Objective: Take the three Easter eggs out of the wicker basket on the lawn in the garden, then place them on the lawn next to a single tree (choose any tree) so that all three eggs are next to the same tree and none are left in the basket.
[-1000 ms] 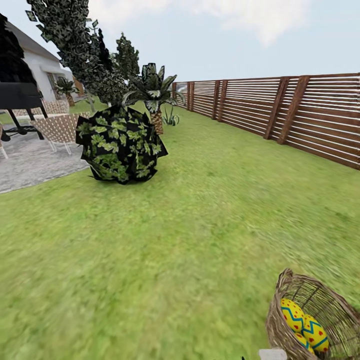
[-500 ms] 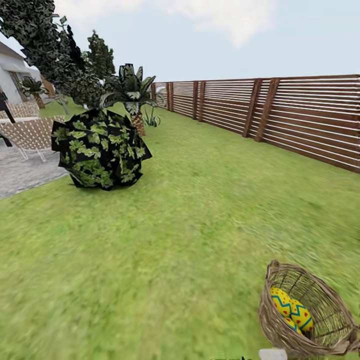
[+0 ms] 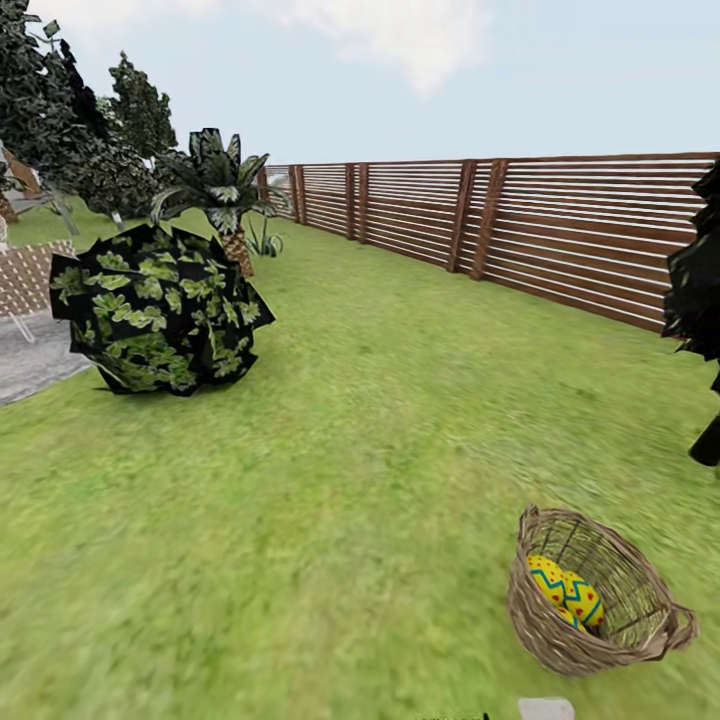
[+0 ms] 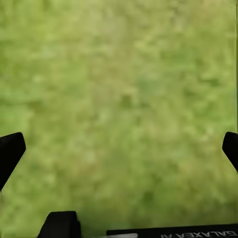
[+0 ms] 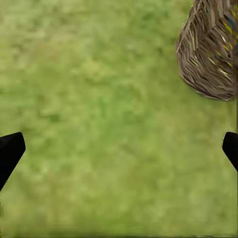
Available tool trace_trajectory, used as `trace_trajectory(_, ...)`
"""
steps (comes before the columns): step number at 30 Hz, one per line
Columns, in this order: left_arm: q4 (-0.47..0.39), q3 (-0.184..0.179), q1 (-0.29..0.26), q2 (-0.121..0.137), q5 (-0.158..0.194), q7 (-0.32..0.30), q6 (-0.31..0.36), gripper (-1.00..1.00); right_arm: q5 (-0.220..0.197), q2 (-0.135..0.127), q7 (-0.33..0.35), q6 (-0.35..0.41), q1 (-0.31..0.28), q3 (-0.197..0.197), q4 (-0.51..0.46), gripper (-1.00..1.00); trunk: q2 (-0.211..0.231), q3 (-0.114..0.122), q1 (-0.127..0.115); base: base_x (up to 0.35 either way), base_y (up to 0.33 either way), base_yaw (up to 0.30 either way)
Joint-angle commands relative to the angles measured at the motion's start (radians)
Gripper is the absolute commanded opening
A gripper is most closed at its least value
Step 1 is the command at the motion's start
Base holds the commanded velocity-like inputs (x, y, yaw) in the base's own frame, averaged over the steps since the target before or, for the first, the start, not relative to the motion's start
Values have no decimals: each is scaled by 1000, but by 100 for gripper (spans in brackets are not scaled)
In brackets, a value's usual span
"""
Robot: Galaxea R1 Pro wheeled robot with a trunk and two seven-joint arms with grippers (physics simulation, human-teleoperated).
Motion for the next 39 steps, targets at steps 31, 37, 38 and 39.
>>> trace_trajectory(31, 2, -11, -1, 1, 8, 13, -6, 100, 2, 0, -5, -3, -1, 0, 1, 100, 217, 96, -119, 0, 24, -252)
trace_trajectory(37, 2, -13, -1, 1, 7, 7, -9, 100, 0, 0, -7, -3, -1, -1, 1, 100, 259, 115, -142, 0, 0, -252)
trace_trajectory(38, 2, -13, -1, 1, 7, 7, -9, 100, 1, 0, -7, -3, -1, -1, 1, 100, 266, 118, -146, 0, 0, -252)
trace_trajectory(39, 2, -13, -1, 1, 7, 7, -10, 100, 1, 0, -7, -3, -1, -1, 1, 100, 273, 122, -150, 0, 0, -252)
